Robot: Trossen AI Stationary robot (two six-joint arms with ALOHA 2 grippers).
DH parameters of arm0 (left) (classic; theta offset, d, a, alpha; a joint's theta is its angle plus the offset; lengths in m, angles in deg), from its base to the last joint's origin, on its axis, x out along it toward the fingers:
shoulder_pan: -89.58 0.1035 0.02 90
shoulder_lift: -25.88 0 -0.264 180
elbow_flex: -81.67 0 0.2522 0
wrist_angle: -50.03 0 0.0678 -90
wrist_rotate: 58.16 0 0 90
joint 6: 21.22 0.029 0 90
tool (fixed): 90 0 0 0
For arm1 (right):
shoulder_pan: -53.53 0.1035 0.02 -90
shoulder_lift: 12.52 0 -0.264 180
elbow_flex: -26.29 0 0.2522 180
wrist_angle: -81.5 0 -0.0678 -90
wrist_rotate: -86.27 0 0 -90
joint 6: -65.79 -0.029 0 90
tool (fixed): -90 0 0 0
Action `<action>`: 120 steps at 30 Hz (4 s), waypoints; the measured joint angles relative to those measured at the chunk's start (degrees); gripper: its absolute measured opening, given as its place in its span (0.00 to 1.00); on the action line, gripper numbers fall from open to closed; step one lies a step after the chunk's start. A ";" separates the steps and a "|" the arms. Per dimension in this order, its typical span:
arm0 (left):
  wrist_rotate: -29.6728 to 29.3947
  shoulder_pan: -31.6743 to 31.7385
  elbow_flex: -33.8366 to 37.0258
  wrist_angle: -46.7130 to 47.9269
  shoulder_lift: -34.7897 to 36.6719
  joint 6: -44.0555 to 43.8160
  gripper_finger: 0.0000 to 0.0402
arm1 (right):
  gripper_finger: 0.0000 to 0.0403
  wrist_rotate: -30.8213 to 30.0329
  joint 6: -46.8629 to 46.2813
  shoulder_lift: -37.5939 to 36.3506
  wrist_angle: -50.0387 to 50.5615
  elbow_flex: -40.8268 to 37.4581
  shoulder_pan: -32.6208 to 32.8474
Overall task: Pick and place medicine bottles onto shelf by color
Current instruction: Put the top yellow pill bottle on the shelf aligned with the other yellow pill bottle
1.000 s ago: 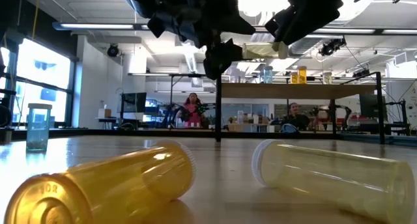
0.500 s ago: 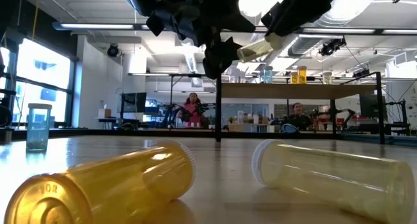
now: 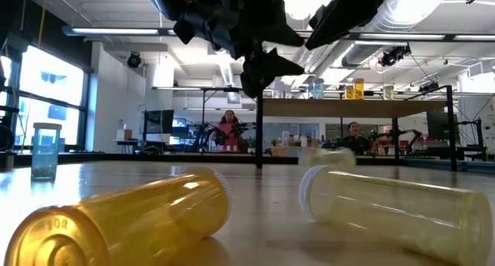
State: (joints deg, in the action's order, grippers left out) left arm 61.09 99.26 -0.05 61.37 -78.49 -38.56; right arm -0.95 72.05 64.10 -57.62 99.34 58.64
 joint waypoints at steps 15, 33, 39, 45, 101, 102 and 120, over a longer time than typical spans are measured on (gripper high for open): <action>-4.01 0.54 -0.02 9.35 1.10 7.12 0.30 | 0.25 -2.38 -12.46 0.00 5.34 -0.07 0.00; -27.35 0.71 7.63 24.76 16.73 10.90 0.30 | 0.48 -3.57 -10.50 5.34 2.68 -0.11 -7.23; -28.63 0.93 17.89 15.80 21.96 6.81 0.30 | 0.48 -1.62 -8.79 10.38 0.07 -0.11 -8.07; -28.47 0.94 22.76 9.01 23.79 5.07 0.30 | 0.48 0.44 -8.81 15.21 -3.50 -0.11 -8.33; -28.63 0.80 23.26 5.63 23.70 4.93 0.43 | 0.19 4.07 -7.67 6.59 -2.78 -0.11 -8.46; -28.63 0.80 23.26 4.53 23.70 5.04 0.45 | 0.19 3.31 -7.37 4.87 -2.99 -0.11 -8.46; -27.22 0.78 23.26 -31.27 23.20 11.13 0.52 | 0.19 4.67 -1.10 -8.11 -21.80 -0.11 -8.46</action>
State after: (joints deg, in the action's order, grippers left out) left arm 33.87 100.04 23.21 30.10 -55.29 -27.43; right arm 3.72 70.95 55.99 -79.41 99.23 50.18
